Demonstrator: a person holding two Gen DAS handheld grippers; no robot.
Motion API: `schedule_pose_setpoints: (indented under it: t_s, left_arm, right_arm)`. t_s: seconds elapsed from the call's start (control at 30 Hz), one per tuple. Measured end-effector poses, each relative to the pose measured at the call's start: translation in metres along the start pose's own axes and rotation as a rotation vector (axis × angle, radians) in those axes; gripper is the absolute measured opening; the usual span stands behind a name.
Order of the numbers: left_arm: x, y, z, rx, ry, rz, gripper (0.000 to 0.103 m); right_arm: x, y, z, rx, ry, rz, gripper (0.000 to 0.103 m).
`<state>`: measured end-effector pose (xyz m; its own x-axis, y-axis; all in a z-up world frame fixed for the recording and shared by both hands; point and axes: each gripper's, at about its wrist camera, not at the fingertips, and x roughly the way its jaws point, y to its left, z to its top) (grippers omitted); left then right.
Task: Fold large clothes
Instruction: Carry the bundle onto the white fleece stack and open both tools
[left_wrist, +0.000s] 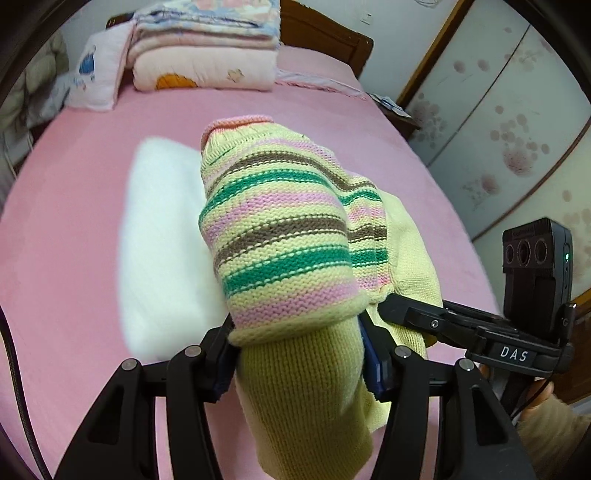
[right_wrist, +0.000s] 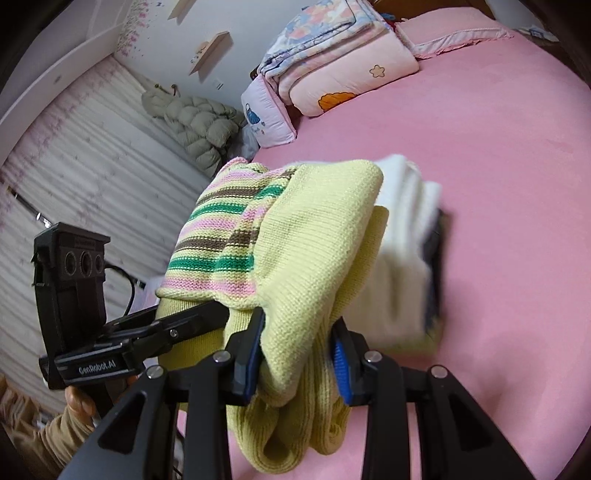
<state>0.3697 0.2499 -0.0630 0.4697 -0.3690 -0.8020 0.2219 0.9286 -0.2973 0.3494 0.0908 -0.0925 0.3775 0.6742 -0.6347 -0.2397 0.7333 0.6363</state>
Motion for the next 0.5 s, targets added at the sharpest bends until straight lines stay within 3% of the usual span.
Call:
schedule_pose_setpoints:
  t_s: [0.17, 0.3, 0.4, 0.5]
  left_arm:
    - [0.054, 0.053, 0.035, -0.001, 0.015, 0.041, 0.055]
    - [0.088, 0.077, 0.029, -0.01, 0.041, 0.065, 0.062]
    - [0.097, 0.071, 0.029, 0.037, 0.024, 0.102, 0.075]
    - [0.101, 0.071, 0.026, 0.044, 0.022, 0.101, 0.078]
  right_arm:
    - [0.082, -0.004, 0.044, -0.016, -0.008, -0.082, 0.034]
    - [0.129, -0.023, 0.058, 0.009, 0.049, -0.185, 0.037]
    - [0.135, -0.035, 0.056, 0.053, 0.061, -0.214, 0.043]
    - [0.125, -0.039, 0.054, 0.059, 0.063, -0.229, 0.047]
